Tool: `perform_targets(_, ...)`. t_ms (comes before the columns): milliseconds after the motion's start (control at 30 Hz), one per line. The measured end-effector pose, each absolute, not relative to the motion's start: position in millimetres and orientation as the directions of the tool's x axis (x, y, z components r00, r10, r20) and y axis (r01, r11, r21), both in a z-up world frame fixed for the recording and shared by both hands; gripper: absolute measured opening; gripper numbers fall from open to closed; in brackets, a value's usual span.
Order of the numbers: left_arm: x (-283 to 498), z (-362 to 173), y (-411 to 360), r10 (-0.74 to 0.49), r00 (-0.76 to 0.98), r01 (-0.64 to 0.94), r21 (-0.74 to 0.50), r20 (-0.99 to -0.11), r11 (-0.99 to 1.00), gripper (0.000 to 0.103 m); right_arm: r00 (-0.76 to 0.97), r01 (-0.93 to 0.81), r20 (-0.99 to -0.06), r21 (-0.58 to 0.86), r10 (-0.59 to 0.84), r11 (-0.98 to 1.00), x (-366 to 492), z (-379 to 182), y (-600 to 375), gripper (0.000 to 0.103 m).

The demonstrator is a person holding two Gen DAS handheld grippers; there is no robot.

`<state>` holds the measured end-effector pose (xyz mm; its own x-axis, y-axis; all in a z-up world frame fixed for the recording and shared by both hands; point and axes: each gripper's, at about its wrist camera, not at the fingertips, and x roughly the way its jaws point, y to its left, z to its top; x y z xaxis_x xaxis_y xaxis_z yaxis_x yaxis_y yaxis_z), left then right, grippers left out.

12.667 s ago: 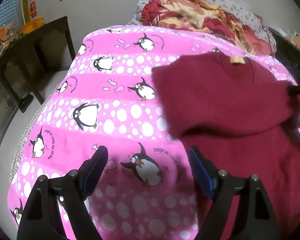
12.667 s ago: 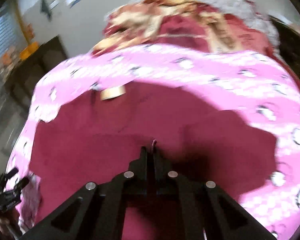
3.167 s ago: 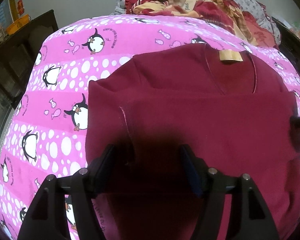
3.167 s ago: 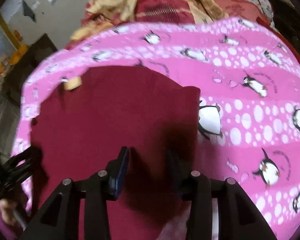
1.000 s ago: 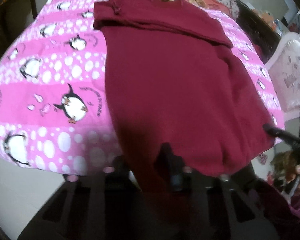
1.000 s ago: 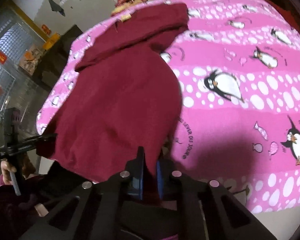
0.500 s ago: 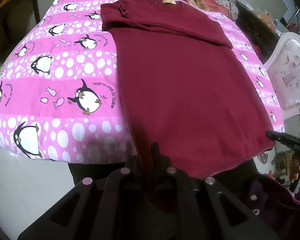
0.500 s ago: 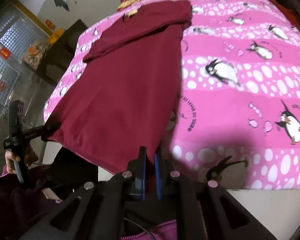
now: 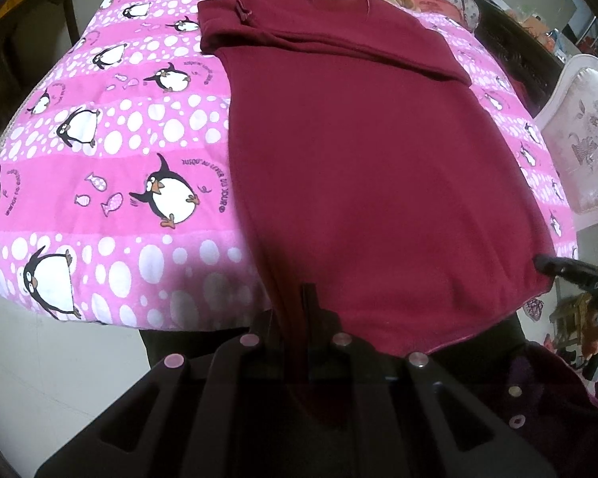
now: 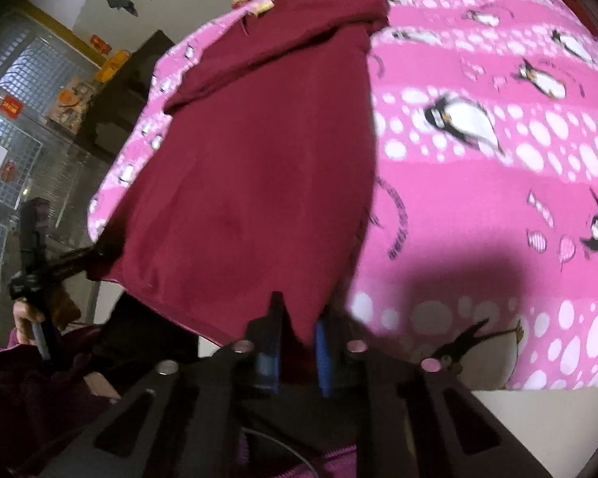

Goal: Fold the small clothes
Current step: 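Grasp the shirt hem with both tools, fingers under the hem edge, then lift the hem with both tools and fold it toward the collar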

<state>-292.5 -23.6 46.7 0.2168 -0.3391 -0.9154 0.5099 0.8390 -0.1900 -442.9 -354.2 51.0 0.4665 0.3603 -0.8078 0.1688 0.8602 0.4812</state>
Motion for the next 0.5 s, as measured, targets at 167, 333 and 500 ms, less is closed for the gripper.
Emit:
perform_targets(167, -281.3, 76.9, -23.6, -0.392, 0.251, 0.523, -0.217, -0.885, 0.824, 0.006, 0.555, 0.105, -0.722, 0.552, 0.412, 0.827, -425.2, 90.3, -362.1, 0.014)
perform_targets(333, -253.8, 108.2, -27.2, -0.435, 0.322, 0.524, -0.224, -0.841, 0.822, 0.006, 0.634, 0.075, -0.657, 0.577, 0.408, 0.813, -390.9, 120.1, -378.7, 0.014)
perform_targets(500, -206.1, 129.0, -41.9, -0.461, 0.386, 0.497, -0.241, -0.799, 0.834, 0.006, 0.681, 0.068, -0.635, 0.552, 0.366, 0.831, -344.3, 140.2, -395.2, 0.014)
